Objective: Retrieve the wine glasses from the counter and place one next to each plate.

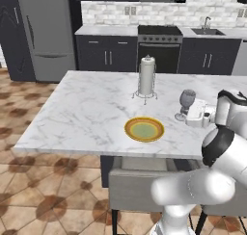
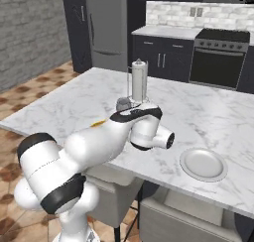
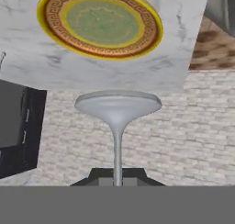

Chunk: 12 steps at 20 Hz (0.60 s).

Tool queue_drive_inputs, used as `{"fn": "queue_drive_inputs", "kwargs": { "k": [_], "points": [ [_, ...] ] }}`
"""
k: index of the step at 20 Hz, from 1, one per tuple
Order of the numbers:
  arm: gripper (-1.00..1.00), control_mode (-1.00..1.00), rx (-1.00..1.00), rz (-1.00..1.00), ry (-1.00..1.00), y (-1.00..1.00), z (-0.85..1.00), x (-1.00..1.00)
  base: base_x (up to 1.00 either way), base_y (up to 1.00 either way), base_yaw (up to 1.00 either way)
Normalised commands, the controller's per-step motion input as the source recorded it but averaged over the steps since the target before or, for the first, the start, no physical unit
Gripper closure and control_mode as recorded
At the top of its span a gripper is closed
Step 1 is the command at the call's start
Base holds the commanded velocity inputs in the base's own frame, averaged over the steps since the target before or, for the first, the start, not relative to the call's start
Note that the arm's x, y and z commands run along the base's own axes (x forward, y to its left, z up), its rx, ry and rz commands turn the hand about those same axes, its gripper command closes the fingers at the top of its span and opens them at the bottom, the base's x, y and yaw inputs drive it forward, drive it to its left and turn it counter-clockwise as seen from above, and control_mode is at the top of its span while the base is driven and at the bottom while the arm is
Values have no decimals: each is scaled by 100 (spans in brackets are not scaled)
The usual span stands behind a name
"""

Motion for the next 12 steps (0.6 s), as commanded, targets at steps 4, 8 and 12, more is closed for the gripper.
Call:
{"fn": "queue_drive_inputs", "kwargs": {
  "k": [4,8,12],
  "points": [
    [100,-100,-4,21,-11,-1,-33,5,0,0,0],
    [100,-100,-2,18,-5,0,-34,1,0,0,0],
    [100,-100,-3,8,0,1,-21,0,0,0,0]
  ]
}}
